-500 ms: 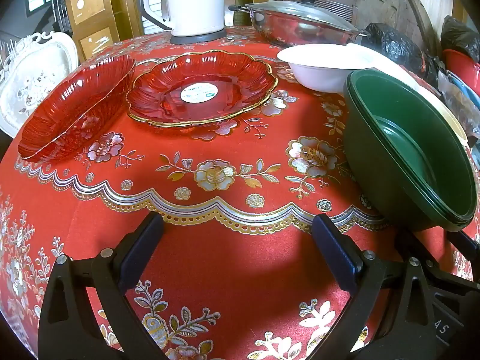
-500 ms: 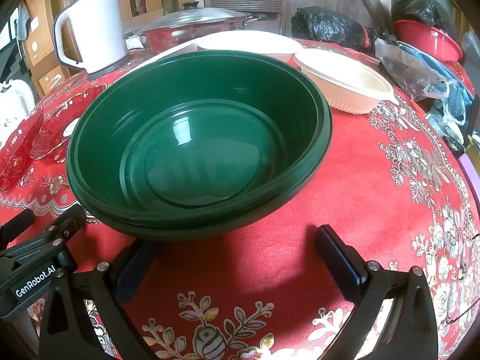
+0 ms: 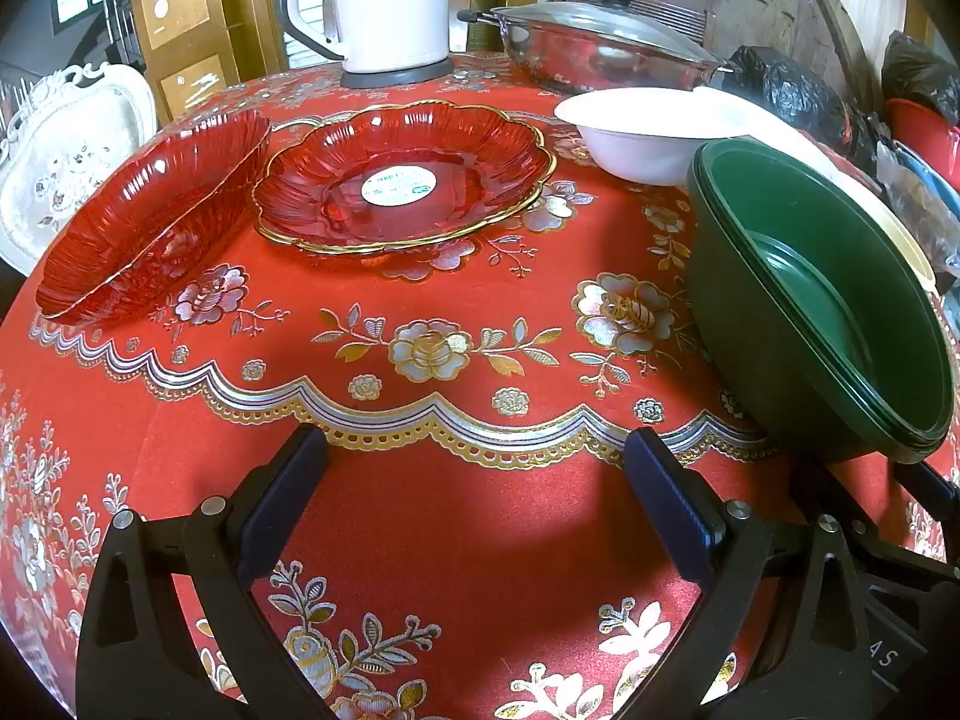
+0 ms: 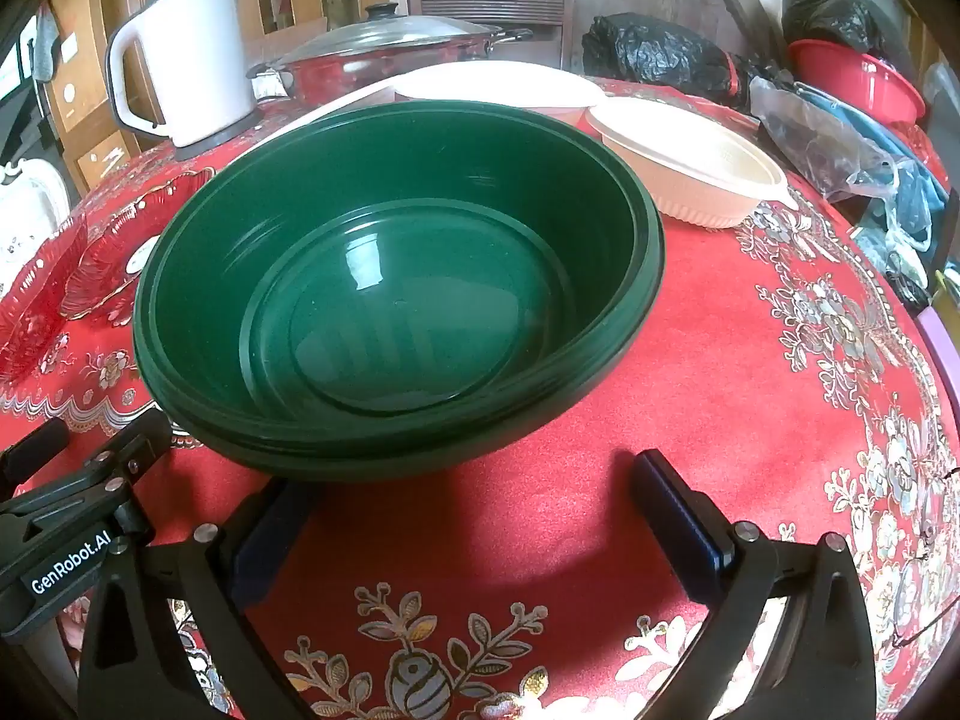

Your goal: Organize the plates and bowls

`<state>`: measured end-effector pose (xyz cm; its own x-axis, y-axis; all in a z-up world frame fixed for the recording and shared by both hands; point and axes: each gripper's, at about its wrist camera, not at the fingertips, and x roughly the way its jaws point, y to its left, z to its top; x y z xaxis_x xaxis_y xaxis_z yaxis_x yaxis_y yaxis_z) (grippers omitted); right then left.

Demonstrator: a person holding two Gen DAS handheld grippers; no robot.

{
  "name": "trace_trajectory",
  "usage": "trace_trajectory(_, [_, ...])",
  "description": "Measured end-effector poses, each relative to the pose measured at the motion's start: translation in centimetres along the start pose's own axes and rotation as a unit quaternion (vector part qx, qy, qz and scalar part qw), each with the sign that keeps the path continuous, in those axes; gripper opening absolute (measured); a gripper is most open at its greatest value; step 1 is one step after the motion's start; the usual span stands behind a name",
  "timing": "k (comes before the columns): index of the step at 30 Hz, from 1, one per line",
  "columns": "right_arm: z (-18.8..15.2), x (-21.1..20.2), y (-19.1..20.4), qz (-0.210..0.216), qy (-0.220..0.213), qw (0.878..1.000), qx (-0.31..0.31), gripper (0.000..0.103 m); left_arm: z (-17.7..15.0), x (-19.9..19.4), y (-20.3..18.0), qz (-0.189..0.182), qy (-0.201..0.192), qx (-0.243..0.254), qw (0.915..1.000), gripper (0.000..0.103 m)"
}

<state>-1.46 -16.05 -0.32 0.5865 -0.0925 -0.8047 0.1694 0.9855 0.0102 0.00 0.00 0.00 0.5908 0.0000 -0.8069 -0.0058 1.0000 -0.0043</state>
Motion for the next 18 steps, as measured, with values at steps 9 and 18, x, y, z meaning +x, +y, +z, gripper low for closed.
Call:
trace_trajectory(9, [0.01, 0.03, -0.04, 0.0, 0.0, 1.0, 0.0, 0.103, 0.0, 0.0, 0.0, 0.0, 0.0, 0.0, 1.0, 0.1])
trace_trajectory(18, [-0.03, 0.29, -0.14, 0.002, 0.0, 1.0, -0.002, 0.103, -0.26, -0.33, 0.18, -0.012, 0.005, 0.019, 0.9997, 0.1])
